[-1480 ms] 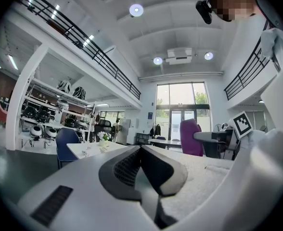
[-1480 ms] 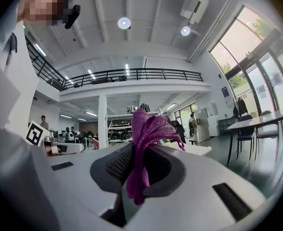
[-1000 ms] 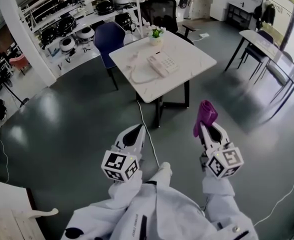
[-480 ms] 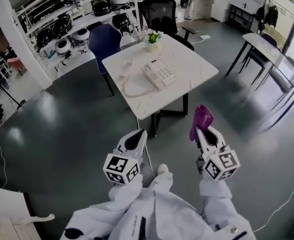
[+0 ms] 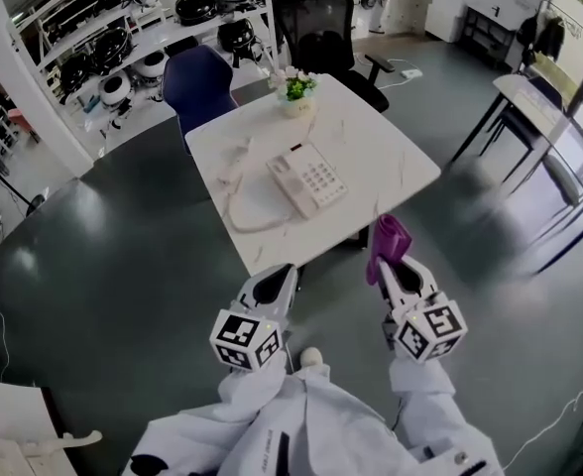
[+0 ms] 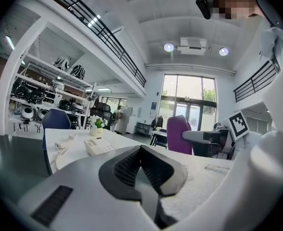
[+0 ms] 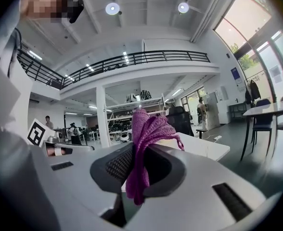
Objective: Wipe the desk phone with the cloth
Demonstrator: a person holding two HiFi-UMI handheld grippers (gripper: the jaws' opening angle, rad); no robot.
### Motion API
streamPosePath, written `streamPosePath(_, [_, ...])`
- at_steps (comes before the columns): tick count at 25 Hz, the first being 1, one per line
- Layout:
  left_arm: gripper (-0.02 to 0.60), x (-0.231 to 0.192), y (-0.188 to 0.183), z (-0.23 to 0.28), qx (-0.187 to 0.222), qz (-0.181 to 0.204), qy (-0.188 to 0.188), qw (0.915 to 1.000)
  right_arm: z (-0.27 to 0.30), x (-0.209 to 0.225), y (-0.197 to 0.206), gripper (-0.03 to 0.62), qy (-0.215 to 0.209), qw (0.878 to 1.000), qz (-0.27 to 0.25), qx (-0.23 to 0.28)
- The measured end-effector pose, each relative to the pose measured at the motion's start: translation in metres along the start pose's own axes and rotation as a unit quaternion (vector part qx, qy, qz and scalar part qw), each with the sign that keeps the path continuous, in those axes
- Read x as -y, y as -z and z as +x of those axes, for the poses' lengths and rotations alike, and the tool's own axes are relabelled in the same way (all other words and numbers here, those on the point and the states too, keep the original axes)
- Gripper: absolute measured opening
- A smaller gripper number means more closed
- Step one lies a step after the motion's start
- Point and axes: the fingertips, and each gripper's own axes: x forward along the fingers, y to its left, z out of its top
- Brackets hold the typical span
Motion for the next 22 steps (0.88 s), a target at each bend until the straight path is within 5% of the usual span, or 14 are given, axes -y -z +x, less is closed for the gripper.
streamPosePath(22, [-0.002,-0.079,-0.023,0.085,0.009,-0.009,-0.06,0.9981,0.122,0.076,-0.015,0.038,-0.03,1.0,0.002,-0.009])
